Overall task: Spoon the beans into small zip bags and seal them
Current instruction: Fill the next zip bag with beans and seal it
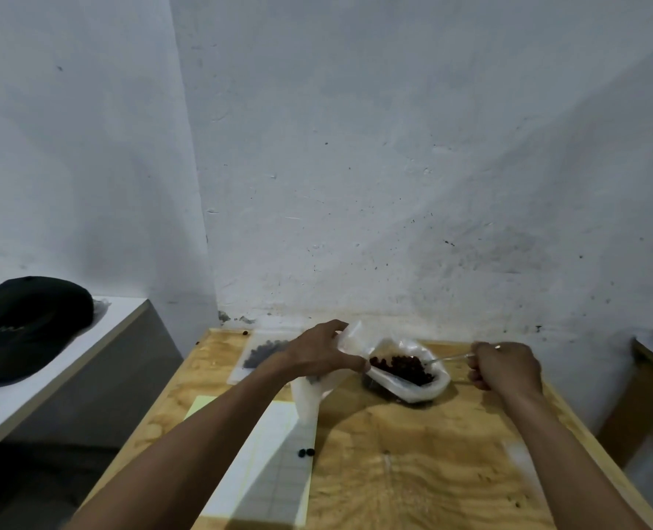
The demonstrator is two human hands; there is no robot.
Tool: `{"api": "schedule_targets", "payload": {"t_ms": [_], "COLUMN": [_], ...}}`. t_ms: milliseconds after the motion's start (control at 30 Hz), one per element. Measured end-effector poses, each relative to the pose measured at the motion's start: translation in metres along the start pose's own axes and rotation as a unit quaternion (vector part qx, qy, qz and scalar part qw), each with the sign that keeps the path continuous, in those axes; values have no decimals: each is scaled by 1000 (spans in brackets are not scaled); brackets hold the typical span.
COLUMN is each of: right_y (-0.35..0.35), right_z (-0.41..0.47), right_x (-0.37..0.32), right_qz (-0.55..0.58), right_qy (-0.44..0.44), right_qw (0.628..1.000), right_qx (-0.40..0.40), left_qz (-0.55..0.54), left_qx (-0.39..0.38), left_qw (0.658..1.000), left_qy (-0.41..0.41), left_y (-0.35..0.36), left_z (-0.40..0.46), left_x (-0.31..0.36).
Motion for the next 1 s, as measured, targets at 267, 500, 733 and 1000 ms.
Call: {"api": "schedule_targets", "payload": {"t_ms": [267, 500, 733, 1000], "right_y": [9, 24, 11, -13], "right_z": [-2, -29, -25, -3], "right_x": [-38, -65, -67, -31], "right_qz": [75, 64, 85, -68], "right_qy": [-5, -162, -240, -241], "right_qw": [997, 982, 967, 968], "right_qx": [-34, -70, -24, 24], "left_qz": [-4, -42, -88, -112], "left_qx": [-14, -5, -14, 5], "left_qw": [999, 999, 996, 994], "left_qy": [-28, -27, -30, -17], "left_y": [0, 1, 4, 5], "left_z": [0, 4, 9, 15], "left_x": [-13, -16, -14, -12]}}
Point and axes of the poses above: each hand's wrist, its own z-axis towards the middle knuckle, its own y-axis out of the palm, x = y × z, the point moved 3 cm from there along z, towards the middle knuckle, and after that the axes turned 11 degrees about x, right-handed, at the moved point
